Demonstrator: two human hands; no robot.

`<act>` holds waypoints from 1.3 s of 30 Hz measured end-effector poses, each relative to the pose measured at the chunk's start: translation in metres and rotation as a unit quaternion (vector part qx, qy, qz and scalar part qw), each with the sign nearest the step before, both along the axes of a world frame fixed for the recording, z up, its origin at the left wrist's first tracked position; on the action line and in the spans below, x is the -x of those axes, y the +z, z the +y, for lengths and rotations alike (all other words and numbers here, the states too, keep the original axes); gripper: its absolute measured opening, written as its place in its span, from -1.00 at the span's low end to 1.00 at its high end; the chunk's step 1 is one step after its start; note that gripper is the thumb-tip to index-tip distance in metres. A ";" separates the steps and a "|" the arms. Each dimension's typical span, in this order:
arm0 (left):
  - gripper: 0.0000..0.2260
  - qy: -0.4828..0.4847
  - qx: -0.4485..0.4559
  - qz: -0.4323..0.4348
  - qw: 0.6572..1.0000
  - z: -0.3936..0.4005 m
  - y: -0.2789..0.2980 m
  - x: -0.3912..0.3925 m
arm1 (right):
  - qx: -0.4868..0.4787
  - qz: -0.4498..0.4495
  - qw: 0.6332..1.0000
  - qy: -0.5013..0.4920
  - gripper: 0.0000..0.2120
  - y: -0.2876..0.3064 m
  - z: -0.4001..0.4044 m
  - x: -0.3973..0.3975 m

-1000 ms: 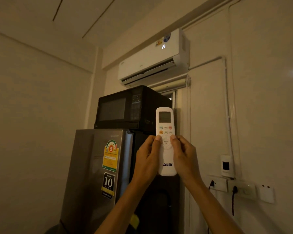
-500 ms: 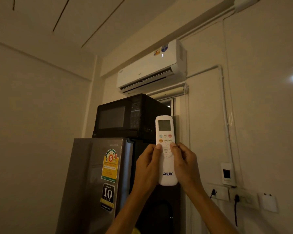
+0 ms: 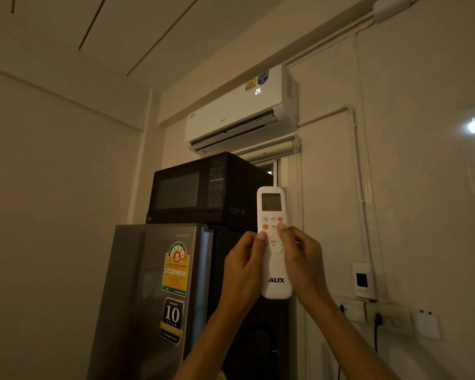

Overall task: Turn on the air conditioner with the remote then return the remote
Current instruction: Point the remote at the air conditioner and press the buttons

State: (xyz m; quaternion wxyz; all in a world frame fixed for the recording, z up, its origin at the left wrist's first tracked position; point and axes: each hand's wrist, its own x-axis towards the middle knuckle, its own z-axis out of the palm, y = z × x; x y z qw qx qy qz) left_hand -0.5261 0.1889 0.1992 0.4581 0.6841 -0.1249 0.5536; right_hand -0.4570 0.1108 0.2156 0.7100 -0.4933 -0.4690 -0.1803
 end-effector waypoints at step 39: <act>-0.85 -0.030 0.005 -0.015 0.999 -0.010 0.018 0.000 | 0.026 0.022 0.999 -0.041 -0.82 0.022 -0.009 0.004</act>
